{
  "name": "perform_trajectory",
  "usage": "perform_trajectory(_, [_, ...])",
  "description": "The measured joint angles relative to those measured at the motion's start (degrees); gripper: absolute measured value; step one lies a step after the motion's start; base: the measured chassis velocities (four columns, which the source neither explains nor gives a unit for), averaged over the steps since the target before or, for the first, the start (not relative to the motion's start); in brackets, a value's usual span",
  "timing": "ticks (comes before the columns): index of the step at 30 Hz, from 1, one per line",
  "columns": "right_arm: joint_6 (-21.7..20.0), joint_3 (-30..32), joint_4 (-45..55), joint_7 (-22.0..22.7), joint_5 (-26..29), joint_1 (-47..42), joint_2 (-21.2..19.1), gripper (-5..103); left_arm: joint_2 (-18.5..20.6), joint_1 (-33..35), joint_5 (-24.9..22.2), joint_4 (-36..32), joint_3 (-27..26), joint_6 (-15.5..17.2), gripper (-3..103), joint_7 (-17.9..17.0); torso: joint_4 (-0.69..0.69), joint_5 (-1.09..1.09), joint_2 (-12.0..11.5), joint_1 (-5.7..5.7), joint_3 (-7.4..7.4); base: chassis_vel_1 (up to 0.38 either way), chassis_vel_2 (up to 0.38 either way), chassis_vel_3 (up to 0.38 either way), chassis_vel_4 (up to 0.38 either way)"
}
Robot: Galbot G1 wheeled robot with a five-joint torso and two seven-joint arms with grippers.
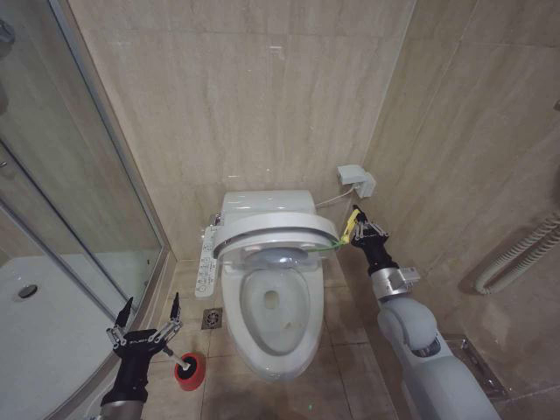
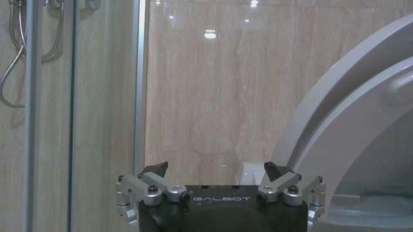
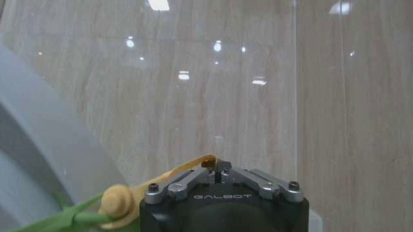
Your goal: Open the toilet lid, clean the toilet bowl with a toilet brush, close the toilet lid, and flush.
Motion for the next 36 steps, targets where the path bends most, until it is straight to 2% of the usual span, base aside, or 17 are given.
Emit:
perform_trajectory(15, [-2.63, -1.32, -8.15, 0.11, -0.20, 4.41, 1.09, 1, 0.00, 0.00, 0.00, 0.00, 0.00, 0.00, 100, 0.00, 0.00, -0.01, 0.01, -0.01, -0.01, 0.000, 0.000, 0.000, 0.000])
perform_trajectory(19, [-5.64, -1.81, -8.25, 1.71, 1.09, 4.81, 2.59, 1, 0.00, 0.00, 0.00, 0.00, 0.00, 0.00, 100, 0.00, -0.02, -0.01, 0.01, -0.01, -0.01, 0.000, 0.000, 0.000, 0.000])
perform_trajectory(24, [-6.71, -2.22, -9.14, 2.47, 2.68, 5.18, 3.28, 1, 0.00, 0.00, 0.00, 0.00, 0.00, 0.00, 100, 0.00, -0.02, -0.01, 0.00, -0.01, -0.01, 0.000, 0.000, 0.000, 0.000])
perform_trajectory(36, [-6.91, -4.10, -15.23, 2.70, 3.10, 9.46, 4.93, 1, 0.00, 0.00, 0.00, 0.00, 0.00, 0.00, 100, 0.00, -0.02, -0.01, 0.01, -0.01, 0.00, 0.000, 0.000, 0.000, 0.000])
